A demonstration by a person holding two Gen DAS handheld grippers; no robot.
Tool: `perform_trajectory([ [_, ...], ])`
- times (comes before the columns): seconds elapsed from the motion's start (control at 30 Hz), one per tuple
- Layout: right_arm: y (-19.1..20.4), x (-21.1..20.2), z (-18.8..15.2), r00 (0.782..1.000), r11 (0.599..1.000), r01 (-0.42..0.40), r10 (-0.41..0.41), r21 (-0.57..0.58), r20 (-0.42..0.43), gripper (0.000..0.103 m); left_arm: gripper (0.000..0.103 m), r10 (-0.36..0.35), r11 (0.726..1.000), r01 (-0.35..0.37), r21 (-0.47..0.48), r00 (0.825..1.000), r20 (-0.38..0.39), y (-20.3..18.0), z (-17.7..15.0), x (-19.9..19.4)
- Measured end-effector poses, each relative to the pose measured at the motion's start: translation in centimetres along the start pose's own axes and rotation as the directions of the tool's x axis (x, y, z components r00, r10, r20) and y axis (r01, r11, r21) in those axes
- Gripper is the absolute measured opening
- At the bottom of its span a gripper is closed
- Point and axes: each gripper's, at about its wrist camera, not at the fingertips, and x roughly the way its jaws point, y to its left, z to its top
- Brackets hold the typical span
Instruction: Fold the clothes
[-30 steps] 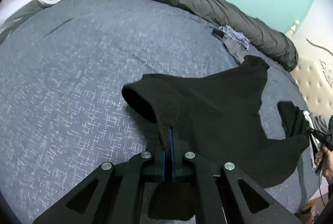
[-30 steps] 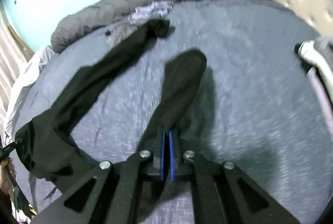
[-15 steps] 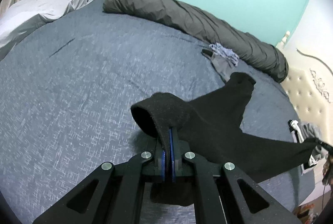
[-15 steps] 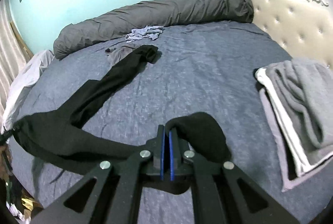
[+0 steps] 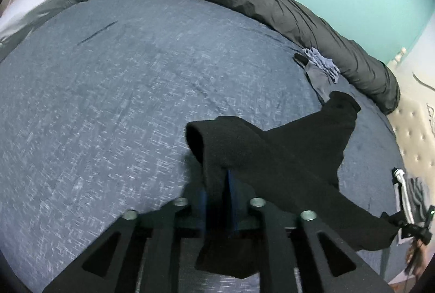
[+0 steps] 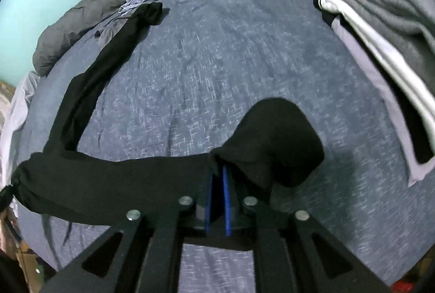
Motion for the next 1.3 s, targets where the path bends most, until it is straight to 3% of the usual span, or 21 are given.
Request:
perform_trajectory([
  [0.13,-0.7,-2.2,0.6,0.997,0.999,0.032,-0.033,0.01,0.07,0.033,0.048,0.009,0.999,-0.008,-0.047,1.0,0.015,2.2,-0.5,-1.1],
  [0.2,-1.1,-2.9,0.5,0.994,0.999,0.044,-0.046,0.027,0.094,0.058,0.051,-0.008,0.999,0.009,-0.05,1.0,0.013,2.7,-1.0,-1.6],
  [0.23,-1.2,-3.2,0.4,0.993,0.998,0.05,-0.054,0.035,0.104,0.06,0.053,-0.022,0.999,0.022,-0.045,1.0,0.009,2.8,-1.3,-1.8],
  [0.37,-0.9,-3.0,-0.2,0.994,0.999,0.047,-0.048,0.015,0.096,0.06,0.057,-0.084,0.996,0.085,0.004,0.994,-0.065,2.3,-4.2,-1.5],
  [0.47,-0.4,-3.0,-0.9,0.994,0.999,0.051,-0.05,0.0,0.098,0.06,0.061,-0.093,0.991,0.104,0.087,0.988,-0.12,1.1,-6.8,-0.8],
  [0.63,0.0,-4.5,-1.5,0.966,0.981,0.189,-0.179,-0.034,0.186,0.062,0.061,-0.114,0.985,0.133,0.108,0.98,-0.166,0.4,-9.8,0.1],
  [0.77,-0.5,-5.2,-1.4,0.954,0.972,0.231,-0.219,-0.037,0.204,0.064,0.061,-0.119,0.983,0.141,0.117,0.977,-0.175,-0.2,-10.9,0.8],
  [0.97,-1.5,-5.3,-1.6,0.97,0.989,0.144,-0.146,0.023,0.193,0.064,0.062,-0.137,0.984,0.152,0.091,0.978,-0.155,-0.1,-11.4,0.6],
  [1.3,0.3,-3.1,-2.4,0.984,0.996,0.087,-0.082,-0.025,0.155,0.064,0.065,-0.13,0.987,0.139,0.081,0.986,-0.108,0.9,-11.7,0.2],
])
